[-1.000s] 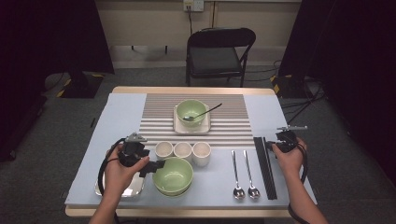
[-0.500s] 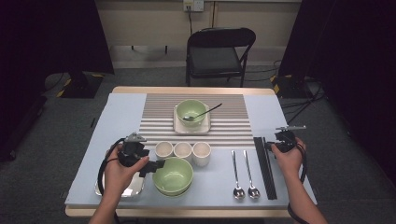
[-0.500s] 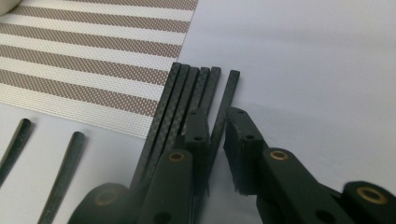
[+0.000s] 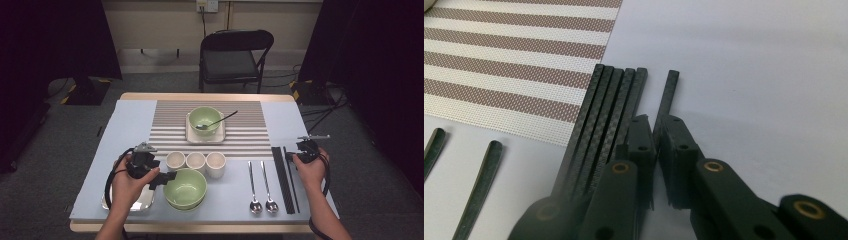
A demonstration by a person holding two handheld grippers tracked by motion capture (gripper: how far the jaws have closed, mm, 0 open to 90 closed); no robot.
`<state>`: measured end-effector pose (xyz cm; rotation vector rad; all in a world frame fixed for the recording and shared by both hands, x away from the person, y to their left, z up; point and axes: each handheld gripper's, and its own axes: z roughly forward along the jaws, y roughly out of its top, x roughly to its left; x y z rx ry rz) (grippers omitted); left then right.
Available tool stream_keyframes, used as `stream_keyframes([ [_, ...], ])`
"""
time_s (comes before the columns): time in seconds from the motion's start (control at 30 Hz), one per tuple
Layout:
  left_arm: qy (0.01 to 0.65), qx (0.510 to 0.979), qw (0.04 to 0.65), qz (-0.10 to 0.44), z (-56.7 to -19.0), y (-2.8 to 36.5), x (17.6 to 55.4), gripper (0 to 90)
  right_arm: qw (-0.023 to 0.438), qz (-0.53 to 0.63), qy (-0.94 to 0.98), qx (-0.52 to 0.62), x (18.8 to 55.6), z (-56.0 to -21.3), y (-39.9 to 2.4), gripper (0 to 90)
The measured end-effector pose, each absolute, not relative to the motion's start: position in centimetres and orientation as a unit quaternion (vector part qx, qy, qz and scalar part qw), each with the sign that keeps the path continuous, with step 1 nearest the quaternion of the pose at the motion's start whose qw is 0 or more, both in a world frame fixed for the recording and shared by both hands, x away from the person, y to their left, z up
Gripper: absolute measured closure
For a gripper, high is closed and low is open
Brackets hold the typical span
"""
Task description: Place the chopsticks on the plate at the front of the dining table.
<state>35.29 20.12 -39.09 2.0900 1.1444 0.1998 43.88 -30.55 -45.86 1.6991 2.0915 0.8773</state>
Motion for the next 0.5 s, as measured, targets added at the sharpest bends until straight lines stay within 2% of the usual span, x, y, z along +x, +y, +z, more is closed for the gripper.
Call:
stream_keyframes([
  [0.5, 0.45, 0.81, 0.368, 0.076, -39.3, 20.03, 35.36, 21.4, 0.161, 0.299, 0.726, 0.598, 44.46, -45.96, -30.99, 83.6],
])
